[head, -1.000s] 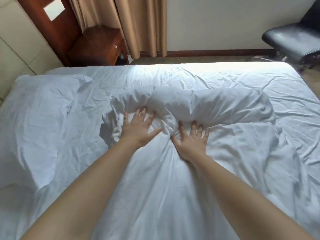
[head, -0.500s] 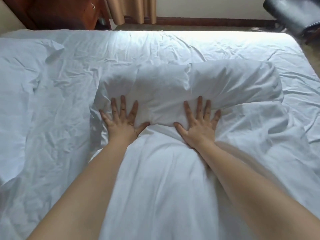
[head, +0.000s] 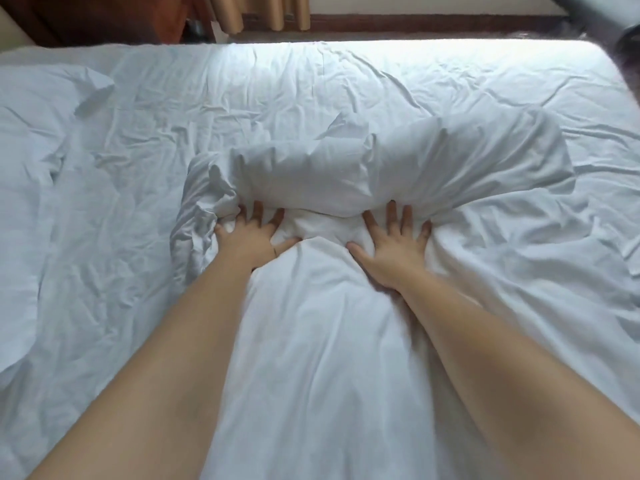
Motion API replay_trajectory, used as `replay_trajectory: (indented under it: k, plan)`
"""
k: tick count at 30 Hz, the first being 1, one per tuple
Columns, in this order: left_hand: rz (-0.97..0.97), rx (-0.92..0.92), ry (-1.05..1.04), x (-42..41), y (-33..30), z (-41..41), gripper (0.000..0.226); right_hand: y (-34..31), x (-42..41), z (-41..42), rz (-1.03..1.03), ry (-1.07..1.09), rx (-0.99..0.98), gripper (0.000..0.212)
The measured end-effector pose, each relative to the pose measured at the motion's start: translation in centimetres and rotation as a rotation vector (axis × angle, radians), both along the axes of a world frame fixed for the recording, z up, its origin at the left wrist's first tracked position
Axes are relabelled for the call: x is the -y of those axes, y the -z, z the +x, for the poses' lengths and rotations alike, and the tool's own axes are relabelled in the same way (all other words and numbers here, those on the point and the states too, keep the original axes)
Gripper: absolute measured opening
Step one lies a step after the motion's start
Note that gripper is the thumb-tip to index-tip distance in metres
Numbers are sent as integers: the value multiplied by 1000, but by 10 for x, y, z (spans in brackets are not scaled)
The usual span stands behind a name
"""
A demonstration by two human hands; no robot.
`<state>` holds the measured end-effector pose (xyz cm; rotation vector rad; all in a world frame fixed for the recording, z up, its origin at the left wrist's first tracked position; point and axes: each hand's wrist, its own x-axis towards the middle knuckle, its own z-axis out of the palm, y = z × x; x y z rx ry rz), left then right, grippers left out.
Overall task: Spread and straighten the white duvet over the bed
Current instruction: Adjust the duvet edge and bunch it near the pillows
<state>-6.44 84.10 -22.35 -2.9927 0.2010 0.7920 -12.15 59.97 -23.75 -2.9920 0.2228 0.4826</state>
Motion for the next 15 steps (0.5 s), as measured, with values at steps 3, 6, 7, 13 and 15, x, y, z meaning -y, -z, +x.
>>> replay_trajectory:
  k: [3,6,7,13,15]
  plan:
    - [-34,-134,-51,0,-25,-4,81,-21,-1,-8,81,19,-59,77]
    - [-100,-182,-126,7,-54,-22,77,-38,-7,-38,146,19,-70,75]
    - [-134,-172,-149,13,-64,-33,73,-43,-10,-51,172,19,-71,73]
    - [-112,-8,4,39,-98,-128,63,-83,-9,-105,193,-27,-166,65]
    - [-54,42,46,37,-104,-162,63,-96,-7,-128,118,-49,-118,65]
